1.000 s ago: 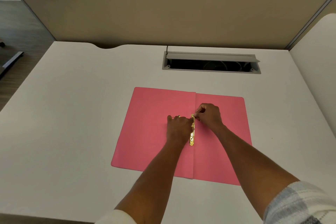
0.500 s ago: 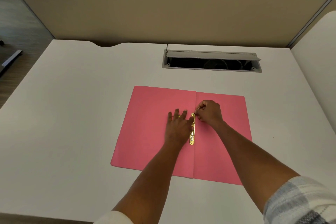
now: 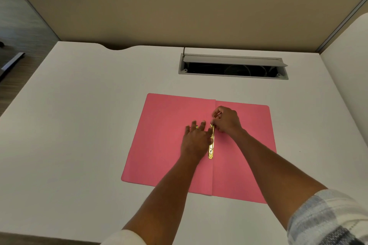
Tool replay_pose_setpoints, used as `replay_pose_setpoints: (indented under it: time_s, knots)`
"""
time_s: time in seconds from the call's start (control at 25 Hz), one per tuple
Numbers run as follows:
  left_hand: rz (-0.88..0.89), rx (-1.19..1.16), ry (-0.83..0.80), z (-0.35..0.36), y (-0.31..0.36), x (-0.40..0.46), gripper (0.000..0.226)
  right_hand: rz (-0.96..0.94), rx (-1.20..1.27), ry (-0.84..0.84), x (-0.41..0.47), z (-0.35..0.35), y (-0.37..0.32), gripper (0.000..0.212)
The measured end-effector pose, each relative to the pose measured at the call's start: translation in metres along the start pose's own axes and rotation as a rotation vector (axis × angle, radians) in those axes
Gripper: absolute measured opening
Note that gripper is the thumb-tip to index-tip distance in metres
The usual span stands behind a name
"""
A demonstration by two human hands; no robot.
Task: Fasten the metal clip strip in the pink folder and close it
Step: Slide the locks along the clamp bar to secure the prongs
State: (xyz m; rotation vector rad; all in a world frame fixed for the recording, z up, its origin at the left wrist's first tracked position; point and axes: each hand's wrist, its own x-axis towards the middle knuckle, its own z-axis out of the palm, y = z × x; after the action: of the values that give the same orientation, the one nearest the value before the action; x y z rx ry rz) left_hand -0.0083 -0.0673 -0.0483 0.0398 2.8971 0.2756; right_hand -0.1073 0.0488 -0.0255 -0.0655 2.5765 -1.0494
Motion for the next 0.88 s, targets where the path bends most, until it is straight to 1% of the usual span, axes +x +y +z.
replay_pose_setpoints:
  time_s: [0.12, 0.16, 0.2, 0.28, 0.32, 0.36, 0.48, 0.56, 0.64, 0.72, 0.8, 0.88]
  knots:
    - [0.003, 0.003, -0.002, -0.002, -0.001, 0.000, 0.048, 0.020, 0.025, -0.003, -0.005, -0.003, 0.001, 0.031]
    - [0.005, 0.004, -0.006, -0.003, 0.000, -0.001, 0.048, 0.037, 0.040, 0.015, -0.009, -0.004, 0.002, 0.032]
    - [0.005, 0.008, -0.009, -0.003, 0.000, -0.001, 0.048, 0.061, 0.064, 0.048, -0.016, -0.006, 0.004, 0.028]
    - [0.007, 0.017, -0.010, -0.005, 0.000, -0.002, 0.047, 0.140, 0.107, 0.115, -0.034, -0.005, 0.009, 0.012]
    - [0.009, 0.019, -0.012, -0.006, 0.001, -0.002, 0.047, 0.199, 0.136, 0.114, -0.045, -0.003, 0.011, 0.006]
    - [0.007, 0.018, -0.016, -0.007, 0.000, -0.001, 0.047, 0.264, 0.180, 0.079, -0.058, 0.001, 0.013, 0.009]
    - [0.009, 0.025, -0.025, -0.009, -0.001, -0.002, 0.047, 0.398, 0.385, -0.106, -0.092, 0.012, 0.011, 0.029]
    - [0.017, 0.038, -0.024, -0.009, -0.001, -0.003, 0.047, 0.428, 0.457, -0.137, -0.104, 0.014, 0.007, 0.027]
    - [0.015, 0.039, -0.026, -0.010, -0.001, -0.003, 0.047, 0.432, 0.438, -0.115, -0.112, 0.013, 0.005, 0.021]
    - [0.012, 0.040, -0.034, -0.011, 0.000, -0.002, 0.047, 0.416, 0.358, -0.076, -0.120, 0.015, 0.007, 0.012]
    - [0.013, 0.045, -0.044, -0.011, 0.001, -0.001, 0.047, 0.347, 0.264, -0.003, -0.131, 0.022, 0.013, 0.004]
    - [0.012, 0.047, -0.060, -0.012, 0.001, 0.000, 0.048, 0.204, 0.168, 0.074, -0.144, 0.030, 0.020, 0.012]
